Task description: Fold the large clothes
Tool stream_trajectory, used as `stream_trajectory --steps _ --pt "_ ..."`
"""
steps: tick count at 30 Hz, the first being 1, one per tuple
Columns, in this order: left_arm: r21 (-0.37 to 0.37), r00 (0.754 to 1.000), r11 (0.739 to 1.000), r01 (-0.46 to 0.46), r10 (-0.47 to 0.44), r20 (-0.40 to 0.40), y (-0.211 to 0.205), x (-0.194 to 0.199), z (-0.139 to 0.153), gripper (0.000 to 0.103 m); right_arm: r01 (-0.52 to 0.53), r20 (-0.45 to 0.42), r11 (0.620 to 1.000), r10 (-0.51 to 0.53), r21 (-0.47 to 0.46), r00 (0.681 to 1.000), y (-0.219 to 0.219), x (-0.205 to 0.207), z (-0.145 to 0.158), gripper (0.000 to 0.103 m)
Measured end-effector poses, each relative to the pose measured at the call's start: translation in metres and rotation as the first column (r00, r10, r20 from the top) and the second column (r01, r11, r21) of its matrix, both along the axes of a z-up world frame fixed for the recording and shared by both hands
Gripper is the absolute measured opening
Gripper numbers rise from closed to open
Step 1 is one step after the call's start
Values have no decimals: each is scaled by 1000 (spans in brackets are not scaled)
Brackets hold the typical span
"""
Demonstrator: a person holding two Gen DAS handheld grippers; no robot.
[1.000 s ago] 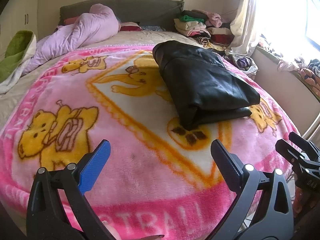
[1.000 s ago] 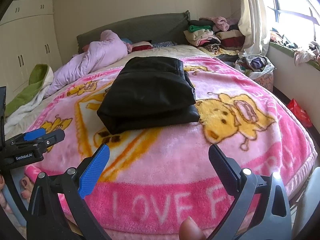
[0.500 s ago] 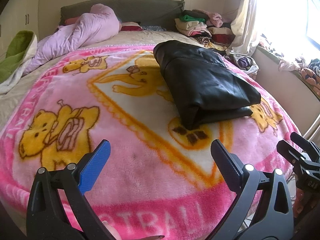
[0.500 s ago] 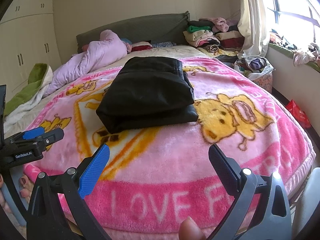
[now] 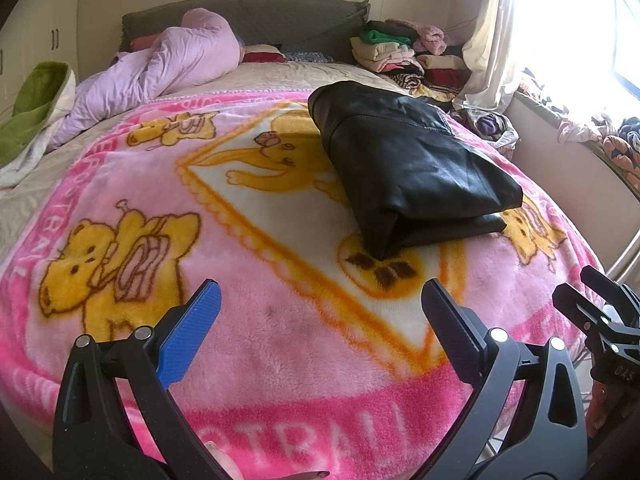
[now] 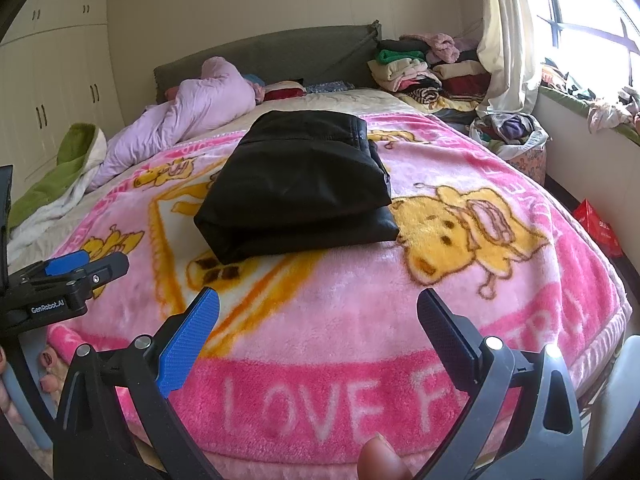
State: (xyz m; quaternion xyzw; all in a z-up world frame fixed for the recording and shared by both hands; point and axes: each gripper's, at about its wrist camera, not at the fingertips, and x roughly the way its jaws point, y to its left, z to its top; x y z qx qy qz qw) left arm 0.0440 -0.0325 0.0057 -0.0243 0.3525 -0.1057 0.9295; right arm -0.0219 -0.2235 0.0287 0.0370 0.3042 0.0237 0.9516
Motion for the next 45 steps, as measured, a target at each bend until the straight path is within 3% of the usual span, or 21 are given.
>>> stream_trajectory --steps 35,38,41,43,45 --pt "15 1000 1000 -3 3 -12 3 0 -4 94 23 -10 1000 -23 5 1000 -8 -2 -5 99" --pt "14 1000 1000 -1 1 -24 11 0 -6 94 56 -17 998 -56 9 998 -16 -2 -5 99" --pt "9 1000 1000 0 0 -20 28 3 -7 94 152 -15 988 -152 12 988 -44 -9 -5 99" --pt "12 999 999 -34 34 -33 47 14 -7 94 251 -26 968 -250 22 968 -73 -15 -7 99" --pt "-32 996 997 -74 73 -53 78 26 -3 94 402 -49 915 -400 34 915 -125 -28 -11 99"
